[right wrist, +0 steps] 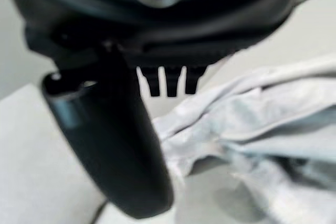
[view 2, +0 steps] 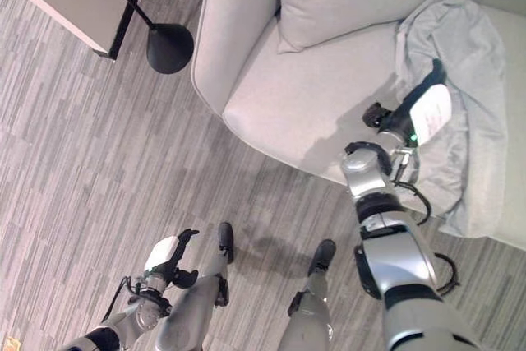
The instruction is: Hang the clothes on the sofa on the clothes rack.
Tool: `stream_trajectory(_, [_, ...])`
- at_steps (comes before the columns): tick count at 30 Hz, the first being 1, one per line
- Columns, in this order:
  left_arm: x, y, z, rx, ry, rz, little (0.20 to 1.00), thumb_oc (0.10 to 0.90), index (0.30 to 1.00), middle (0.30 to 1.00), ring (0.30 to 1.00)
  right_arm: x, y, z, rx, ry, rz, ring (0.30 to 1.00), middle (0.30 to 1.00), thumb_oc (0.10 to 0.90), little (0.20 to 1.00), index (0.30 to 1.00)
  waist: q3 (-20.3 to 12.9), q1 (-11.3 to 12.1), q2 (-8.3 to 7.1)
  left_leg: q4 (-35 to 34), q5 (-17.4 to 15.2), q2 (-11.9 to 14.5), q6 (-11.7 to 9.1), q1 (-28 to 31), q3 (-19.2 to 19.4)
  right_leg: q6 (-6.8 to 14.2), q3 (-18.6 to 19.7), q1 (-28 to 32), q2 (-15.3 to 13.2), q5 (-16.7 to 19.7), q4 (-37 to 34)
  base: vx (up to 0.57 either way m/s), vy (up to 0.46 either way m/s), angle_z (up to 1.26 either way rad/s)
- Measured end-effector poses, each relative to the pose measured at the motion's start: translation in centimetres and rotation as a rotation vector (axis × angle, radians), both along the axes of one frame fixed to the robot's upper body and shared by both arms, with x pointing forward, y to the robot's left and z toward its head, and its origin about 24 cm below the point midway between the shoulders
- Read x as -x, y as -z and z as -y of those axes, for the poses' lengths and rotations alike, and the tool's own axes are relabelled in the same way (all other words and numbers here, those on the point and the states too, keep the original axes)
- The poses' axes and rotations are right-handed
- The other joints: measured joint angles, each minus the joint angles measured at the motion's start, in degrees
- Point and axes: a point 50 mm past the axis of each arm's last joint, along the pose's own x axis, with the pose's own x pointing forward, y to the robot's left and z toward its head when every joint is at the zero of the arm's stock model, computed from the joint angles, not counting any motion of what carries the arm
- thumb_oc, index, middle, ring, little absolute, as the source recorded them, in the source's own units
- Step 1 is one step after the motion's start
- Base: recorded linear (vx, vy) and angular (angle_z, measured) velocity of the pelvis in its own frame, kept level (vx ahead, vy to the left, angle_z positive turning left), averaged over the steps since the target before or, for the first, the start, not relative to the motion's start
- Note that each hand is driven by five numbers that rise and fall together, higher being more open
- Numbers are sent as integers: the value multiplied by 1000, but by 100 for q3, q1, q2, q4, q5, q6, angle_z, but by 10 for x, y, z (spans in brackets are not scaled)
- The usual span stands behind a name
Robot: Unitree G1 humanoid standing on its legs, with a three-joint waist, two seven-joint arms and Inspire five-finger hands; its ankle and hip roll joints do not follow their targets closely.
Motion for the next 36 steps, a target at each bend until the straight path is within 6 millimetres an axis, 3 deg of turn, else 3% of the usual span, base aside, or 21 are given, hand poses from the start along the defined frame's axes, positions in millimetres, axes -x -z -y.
stream_trajectory(6, [-6, -6, 8, 63, -7, 25, 900, 800, 900, 900, 900, 25, -8, 58, -2, 193, -95, 900, 900, 800, 900, 900, 95, 151, 356, 0, 39, -92, 33, -222, -60, 31, -66, -165, -82, 40, 0, 12, 14, 8])
stream_trajectory(9, [-7, -7, 6, 70, -24, 23, 900, 800, 900, 900, 900, 29, -10, 68, -66, 198, -84, 900, 900, 800, 900, 900, 118, 182, 446, 0, 38, -94, 34, -249, -71, 32, -85, -189, -85, 39, 0, 0, 0, 0])
stream_trajectory(16, [-9, -8, 3, 118, -82, 14, 900, 800, 900, 900, 900, 27, -18, 74, -223, 139, -40, 900, 900, 800, 900, 900, 113, 207, 464, 0, 39, -100, 34, -350, -91, 32, -100, -275, -92, 39, 0, 0, 0, 0])
stream_trajectory(17, [-9, -7, 2, 119, -75, -1, 900, 800, 900, 900, 900, 26, -19, 74, -263, 113, -32, 366, 366, 444, 366, 366, 113, 205, 464, 0, 39, -101, 34, -362, -97, 32, -102, -283, -91, 39, 0, 0, 0, 0])
stream_trajectory(18, [-8, -6, 3, 121, -68, -11, 900, 800, 900, 900, 900, 26, -18, 75, -280, 101, -32, 300, 300, 400, 300, 300, 113, 204, 464, 0, 39, -100, 34, -373, -103, 32, -102, -293, -87, 39, 0, 31, -29, 2])
stream_trajectory(25, [-9, -6, 4, 124, -50, -36, 900, 800, 900, 900, 900, 30, -19, 82, -352, 84, -9, 300, 300, 400, 300, 300, 110, 144, 464, 1, 44, -74, 34, -345, -111, 31, -113, -254, -57, 40, 1, 0, 0, 0])
stream_trajectory(30, [-11, -7, 4, 125, -50, -30, 900, 800, 900, 900, 900, 18, 9, 58, -455, -1, -39, 300, 300, 400, 300, 300, 81, 45, 456, 2, 67, -56, 25, -301, -118, 17, -118, -211, -34, 52, 2, 0, 0, 0])
stream_trajectory(36, [-15, -9, 5, 122, -47, -21, 900, 800, 900, 900, 900, 18, 45, 40, -559, -28, -61, 300, 300, 400, 300, 300, 8, 53, 423, 1, 92, -58, 33, -228, -139, 6, -133, -116, -39, 60, 2, -4, 1, 1])
